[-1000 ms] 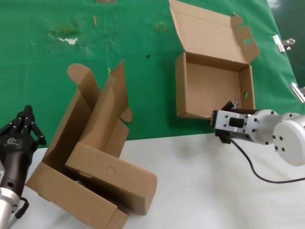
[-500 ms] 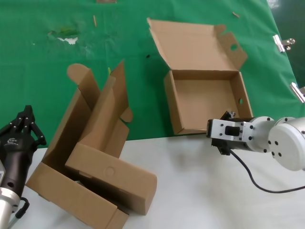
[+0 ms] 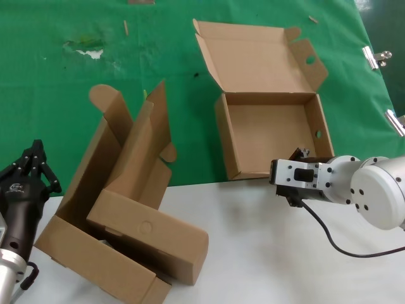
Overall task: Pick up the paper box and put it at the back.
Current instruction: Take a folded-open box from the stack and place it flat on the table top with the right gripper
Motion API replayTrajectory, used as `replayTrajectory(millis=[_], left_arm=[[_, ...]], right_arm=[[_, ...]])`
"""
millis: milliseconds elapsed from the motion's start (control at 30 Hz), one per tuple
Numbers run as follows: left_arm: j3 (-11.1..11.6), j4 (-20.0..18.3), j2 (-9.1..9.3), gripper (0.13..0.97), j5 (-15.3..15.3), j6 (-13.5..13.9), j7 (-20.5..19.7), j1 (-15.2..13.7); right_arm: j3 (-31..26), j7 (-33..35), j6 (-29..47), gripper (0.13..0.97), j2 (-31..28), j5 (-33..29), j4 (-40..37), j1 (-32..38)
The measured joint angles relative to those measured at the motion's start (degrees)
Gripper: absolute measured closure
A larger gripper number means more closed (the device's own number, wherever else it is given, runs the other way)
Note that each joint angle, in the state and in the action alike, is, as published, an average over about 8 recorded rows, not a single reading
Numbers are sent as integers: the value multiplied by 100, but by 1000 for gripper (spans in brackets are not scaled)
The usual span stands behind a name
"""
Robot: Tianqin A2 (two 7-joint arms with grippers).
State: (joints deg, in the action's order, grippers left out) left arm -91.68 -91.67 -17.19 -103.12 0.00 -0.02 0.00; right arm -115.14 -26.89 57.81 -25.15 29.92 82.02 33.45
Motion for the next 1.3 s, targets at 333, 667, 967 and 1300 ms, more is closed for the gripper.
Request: replayTrajectory(millis=[333,667,967,1300], left_arm=[[0,0,0,957,0,0,0,0],[0,0,0,957,0,0,0,0],[0,0,0,957,0,0,0,0],[0,0,0,957,0,0,0,0]], right_arm=[[213,9,95,949,59,-139,369,-254],[472,40,79,885,68,-294,731,-540],[498,413,-151,760,155,-519,624,-549],[467,947,-640,547,420,-993,24,-271]])
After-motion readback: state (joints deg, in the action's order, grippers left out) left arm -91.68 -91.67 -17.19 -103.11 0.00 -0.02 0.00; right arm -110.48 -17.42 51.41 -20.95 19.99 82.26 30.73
